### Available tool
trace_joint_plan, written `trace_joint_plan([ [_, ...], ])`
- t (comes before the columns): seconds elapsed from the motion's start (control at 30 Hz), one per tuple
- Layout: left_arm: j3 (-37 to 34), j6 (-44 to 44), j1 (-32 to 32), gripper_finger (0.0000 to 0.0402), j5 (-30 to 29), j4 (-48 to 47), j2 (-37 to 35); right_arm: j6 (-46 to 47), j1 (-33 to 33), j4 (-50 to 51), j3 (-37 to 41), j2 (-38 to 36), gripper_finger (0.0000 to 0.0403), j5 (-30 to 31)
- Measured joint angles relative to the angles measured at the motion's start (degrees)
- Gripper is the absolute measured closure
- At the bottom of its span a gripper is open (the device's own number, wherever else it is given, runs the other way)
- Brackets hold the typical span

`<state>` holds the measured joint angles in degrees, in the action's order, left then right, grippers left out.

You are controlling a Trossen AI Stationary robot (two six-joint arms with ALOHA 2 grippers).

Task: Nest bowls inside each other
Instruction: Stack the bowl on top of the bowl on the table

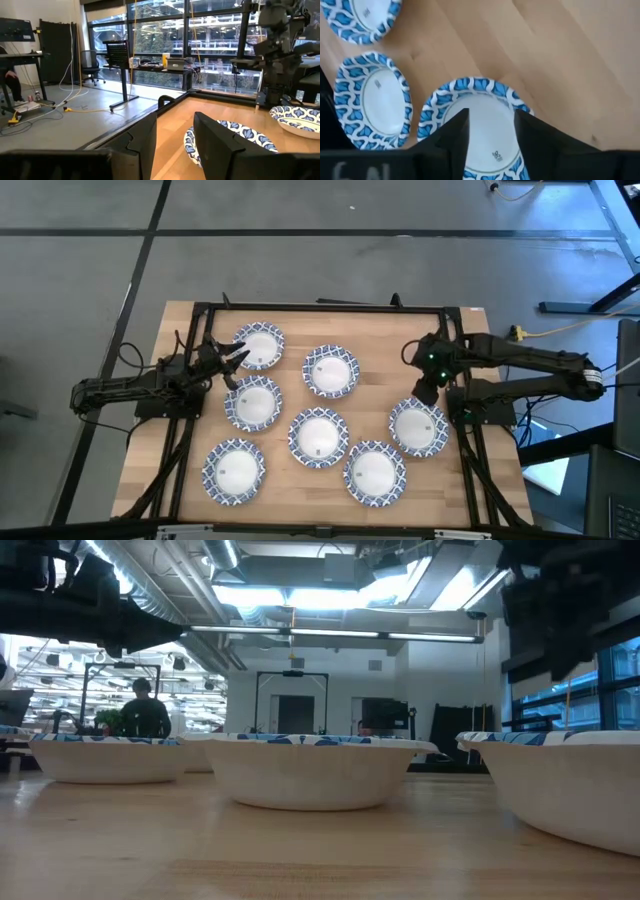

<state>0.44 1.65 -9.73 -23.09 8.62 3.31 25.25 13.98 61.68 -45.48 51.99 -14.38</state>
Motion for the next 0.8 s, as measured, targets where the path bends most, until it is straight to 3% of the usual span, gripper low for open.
trace_joint_plan([
  [0.2,0.0,0.0,0.0,0.0278,0.0,0.0,0.0,0.5,0.0,-0.6,4.0,0.0,0.0161,-0.9],
  [0.37,0.0,0.0,0.0,0.0278,0.0,0.0,0.0,0.0,0.0,-2.7,6.7,0.0,0.0127,-0.4],
  [0.8,0.0,0.0,0.0,0.0278,0.0,0.0,0.0,7.6,0.0,-7.5,17.6,0.0,0.0146,2.8],
])
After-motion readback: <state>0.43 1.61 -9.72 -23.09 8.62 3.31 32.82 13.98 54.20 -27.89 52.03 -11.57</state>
